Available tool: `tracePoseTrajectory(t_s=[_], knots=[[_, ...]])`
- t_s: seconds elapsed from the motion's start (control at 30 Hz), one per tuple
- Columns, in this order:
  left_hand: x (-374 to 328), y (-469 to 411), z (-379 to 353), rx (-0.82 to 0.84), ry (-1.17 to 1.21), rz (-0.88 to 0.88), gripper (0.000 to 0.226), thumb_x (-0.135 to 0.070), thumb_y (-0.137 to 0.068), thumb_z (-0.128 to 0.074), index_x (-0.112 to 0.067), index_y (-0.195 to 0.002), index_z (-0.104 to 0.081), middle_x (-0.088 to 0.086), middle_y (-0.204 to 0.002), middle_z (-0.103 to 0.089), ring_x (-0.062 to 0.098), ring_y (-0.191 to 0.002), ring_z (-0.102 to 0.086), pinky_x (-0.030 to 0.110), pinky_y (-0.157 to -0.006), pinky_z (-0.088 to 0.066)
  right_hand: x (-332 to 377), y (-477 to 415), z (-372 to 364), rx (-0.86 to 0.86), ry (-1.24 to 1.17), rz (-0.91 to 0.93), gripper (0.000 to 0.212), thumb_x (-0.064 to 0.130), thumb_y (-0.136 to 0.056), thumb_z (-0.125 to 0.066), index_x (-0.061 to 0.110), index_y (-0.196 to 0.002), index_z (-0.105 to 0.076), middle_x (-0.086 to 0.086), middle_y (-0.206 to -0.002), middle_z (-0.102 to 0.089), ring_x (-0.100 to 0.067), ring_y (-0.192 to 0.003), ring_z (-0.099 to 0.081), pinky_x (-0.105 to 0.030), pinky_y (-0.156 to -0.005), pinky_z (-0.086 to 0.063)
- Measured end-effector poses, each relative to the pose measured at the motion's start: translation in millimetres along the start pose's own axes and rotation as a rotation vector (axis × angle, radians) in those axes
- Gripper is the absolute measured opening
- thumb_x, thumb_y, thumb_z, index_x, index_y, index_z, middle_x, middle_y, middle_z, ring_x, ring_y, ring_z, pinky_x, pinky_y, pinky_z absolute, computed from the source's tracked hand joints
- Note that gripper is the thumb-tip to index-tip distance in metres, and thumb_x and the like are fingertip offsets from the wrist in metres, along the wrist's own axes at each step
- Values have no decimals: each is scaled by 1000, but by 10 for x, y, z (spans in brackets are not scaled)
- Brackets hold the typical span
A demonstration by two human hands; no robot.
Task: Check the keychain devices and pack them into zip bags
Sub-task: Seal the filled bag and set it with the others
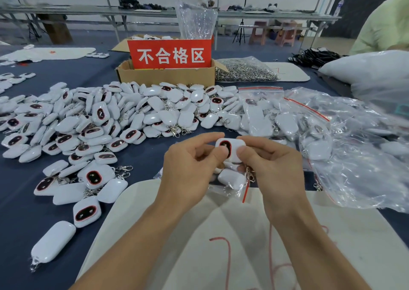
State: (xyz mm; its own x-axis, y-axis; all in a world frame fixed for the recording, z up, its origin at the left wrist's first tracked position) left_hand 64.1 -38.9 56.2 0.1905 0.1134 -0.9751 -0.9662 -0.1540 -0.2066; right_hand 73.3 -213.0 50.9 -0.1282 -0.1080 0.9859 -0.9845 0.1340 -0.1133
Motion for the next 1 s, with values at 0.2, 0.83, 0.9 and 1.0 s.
tracePoseTrajectory(t_s=[0.2,0.83,0.9,1.0], knots=[[65,-10,-8,7,239,169,15,-15,-92,-75,-26,-87,-83,10,-77,-78,18,-61,-71,22,-53,-55,99,70,-114,117,409,176,37,11,-80,-80,35,-107,-77,20,-93,-78,-2,-87,-74,-24,-81,-58],[104,172,-348,58,-934,-118,30,-57,-91,-52,-30,-79,-55,-10,-65,-62,15,-73,-57,33,-59,-34,-34,-28,434,-67,577,-276,16,25,-63,-69,24,-48,-71,7,-39,-51,-10,-39,-43,-25,-49,-35],[57,183,-288,5,-799,-150,30,-54,-91,-49,-29,-76,-53,-9,-59,-56,14,-66,-52,31,-57,-35,-106,-46,358,16,528,-296,27,15,-75,-70,17,-48,-69,1,-41,-51,-13,-41,-41,-28,-52,-33],[-59,205,-269,-42,-722,-283,25,-44,-96,-55,-29,-78,-48,-11,-55,-49,15,-62,-46,35,-57,-34,-182,-48,168,142,536,-255,33,19,-83,-68,14,-52,-61,-1,-47,-49,-14,-51,-40,-32,-58,-32]])
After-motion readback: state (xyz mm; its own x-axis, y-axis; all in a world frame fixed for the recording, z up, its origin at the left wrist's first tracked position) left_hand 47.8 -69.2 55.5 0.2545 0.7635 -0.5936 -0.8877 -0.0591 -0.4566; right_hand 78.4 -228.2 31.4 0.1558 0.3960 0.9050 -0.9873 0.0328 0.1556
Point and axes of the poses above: each hand's wrist, its own y-axis away from the middle knuckle, its own z-axis out of the back of the hand, x = y × z, the point moved 8 cm from there along -y, towards the middle knuckle
